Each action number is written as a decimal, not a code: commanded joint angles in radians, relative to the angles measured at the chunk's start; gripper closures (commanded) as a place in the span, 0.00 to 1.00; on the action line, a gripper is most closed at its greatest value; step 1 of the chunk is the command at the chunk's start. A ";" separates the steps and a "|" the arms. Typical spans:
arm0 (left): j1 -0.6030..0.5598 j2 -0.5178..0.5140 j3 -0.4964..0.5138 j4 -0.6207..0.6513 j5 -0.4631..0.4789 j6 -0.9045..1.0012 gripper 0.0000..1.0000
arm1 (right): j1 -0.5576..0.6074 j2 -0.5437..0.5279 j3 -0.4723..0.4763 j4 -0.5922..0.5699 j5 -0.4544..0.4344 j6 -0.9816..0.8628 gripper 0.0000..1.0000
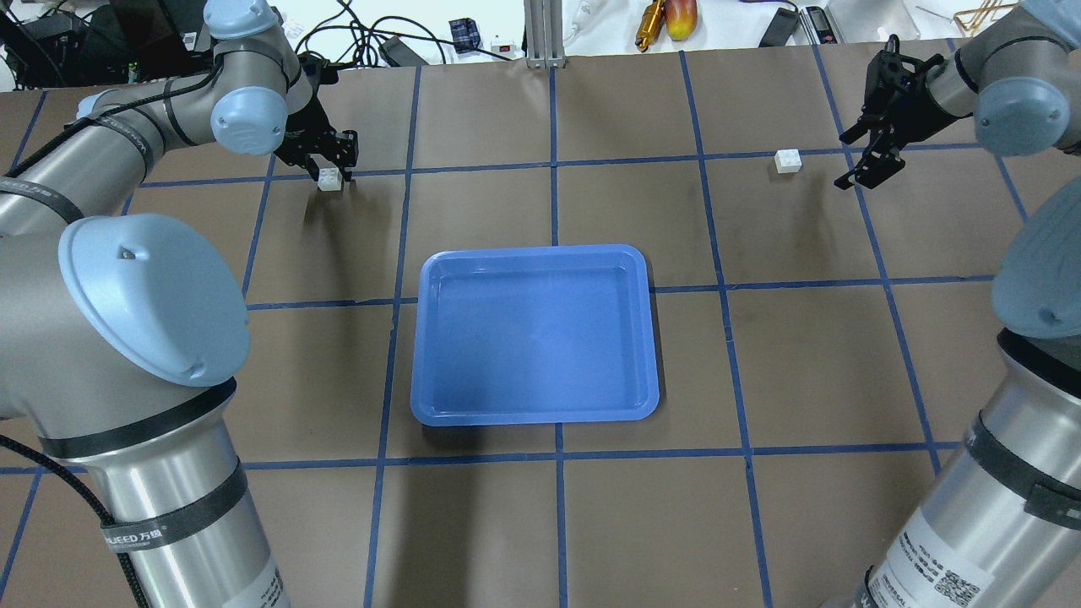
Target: Assemble white blocks and place on blue tray
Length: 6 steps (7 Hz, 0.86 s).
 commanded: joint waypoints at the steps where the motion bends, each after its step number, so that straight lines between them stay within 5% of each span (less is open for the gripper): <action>1: 0.001 0.002 -0.002 -0.006 -0.009 -0.008 0.69 | 0.026 0.009 -0.001 -0.023 0.032 -0.071 0.00; 4: -0.027 0.068 0.000 -0.145 -0.052 -0.064 0.75 | 0.064 0.063 -0.090 -0.011 0.026 -0.097 0.00; 6: -0.082 0.166 -0.088 -0.190 -0.087 -0.119 0.77 | 0.070 0.082 -0.095 -0.012 0.023 -0.201 0.00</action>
